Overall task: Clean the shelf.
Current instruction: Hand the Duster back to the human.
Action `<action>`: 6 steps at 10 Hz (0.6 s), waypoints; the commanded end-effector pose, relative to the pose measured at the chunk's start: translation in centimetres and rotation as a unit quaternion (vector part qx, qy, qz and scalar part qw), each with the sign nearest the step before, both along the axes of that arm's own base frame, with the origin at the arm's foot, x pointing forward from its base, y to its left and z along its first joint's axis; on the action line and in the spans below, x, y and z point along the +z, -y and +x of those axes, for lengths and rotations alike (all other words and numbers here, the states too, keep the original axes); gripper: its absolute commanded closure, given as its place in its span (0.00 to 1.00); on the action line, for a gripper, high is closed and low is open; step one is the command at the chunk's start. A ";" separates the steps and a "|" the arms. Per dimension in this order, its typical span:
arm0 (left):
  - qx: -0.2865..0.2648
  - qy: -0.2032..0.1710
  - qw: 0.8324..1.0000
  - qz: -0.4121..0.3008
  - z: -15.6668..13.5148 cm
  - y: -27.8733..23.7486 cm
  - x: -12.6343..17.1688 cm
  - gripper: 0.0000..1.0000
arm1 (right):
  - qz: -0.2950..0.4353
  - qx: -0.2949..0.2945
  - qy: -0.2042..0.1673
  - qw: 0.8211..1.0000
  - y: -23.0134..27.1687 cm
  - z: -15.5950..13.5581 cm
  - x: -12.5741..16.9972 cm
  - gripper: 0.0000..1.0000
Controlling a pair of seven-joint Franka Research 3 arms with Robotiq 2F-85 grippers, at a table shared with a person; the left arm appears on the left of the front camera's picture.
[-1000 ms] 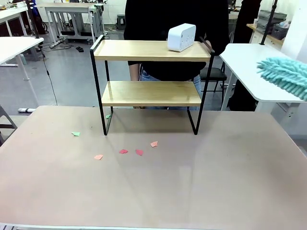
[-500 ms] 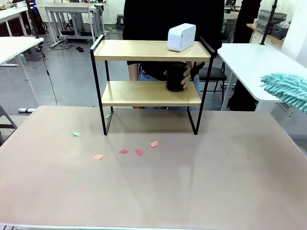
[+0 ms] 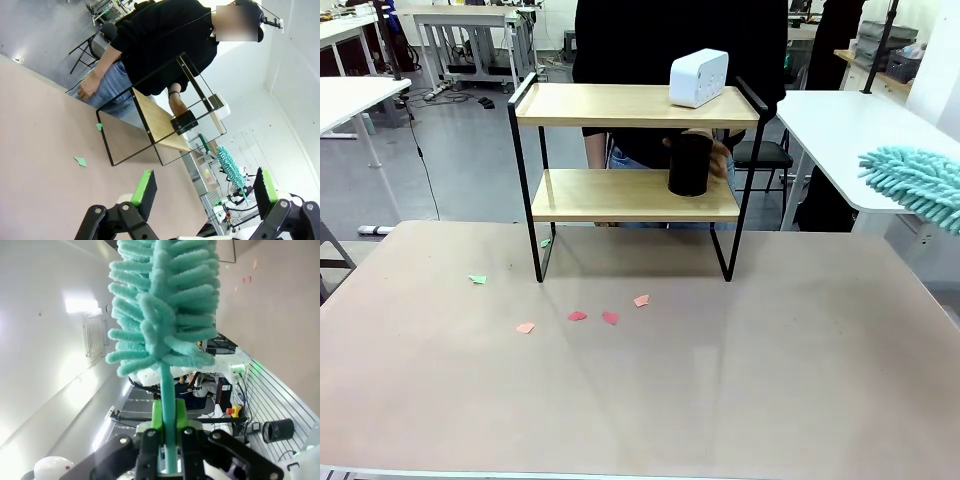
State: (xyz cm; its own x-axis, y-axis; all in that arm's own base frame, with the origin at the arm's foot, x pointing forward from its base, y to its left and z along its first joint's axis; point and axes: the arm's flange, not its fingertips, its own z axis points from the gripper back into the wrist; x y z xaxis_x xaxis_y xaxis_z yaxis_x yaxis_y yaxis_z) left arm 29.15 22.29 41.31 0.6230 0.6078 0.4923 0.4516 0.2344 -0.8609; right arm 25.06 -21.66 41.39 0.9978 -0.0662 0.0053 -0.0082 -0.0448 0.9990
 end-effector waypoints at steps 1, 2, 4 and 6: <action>-0.003 0.010 1.000 0.004 -0.5 0.5 -0.1 0.00 | 0.012 -0.002 0.011 1.000 0.4 -0.1 0.6 0.95; -0.003 0.010 1.000 0.004 -0.5 0.5 -0.1 0.00 | 0.012 -0.002 0.011 1.000 0.4 -0.1 0.6 0.95; -0.003 0.010 1.000 0.004 -0.5 0.5 -0.1 0.00 | 0.012 -0.002 0.011 1.000 0.4 -0.1 0.6 0.95; -0.003 0.010 1.000 0.004 -0.5 0.5 -0.1 0.00 | 0.012 -0.002 0.011 1.000 0.4 -0.1 0.6 0.95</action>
State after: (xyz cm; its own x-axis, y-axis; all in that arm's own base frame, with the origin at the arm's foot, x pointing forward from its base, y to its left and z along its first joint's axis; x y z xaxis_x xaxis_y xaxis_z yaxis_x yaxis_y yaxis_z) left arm 29.15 22.29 41.32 0.6230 0.6078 0.4923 0.4516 0.2344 -0.8609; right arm 25.03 -21.71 41.36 0.9977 -0.0674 0.0060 -0.0092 -0.0473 0.9988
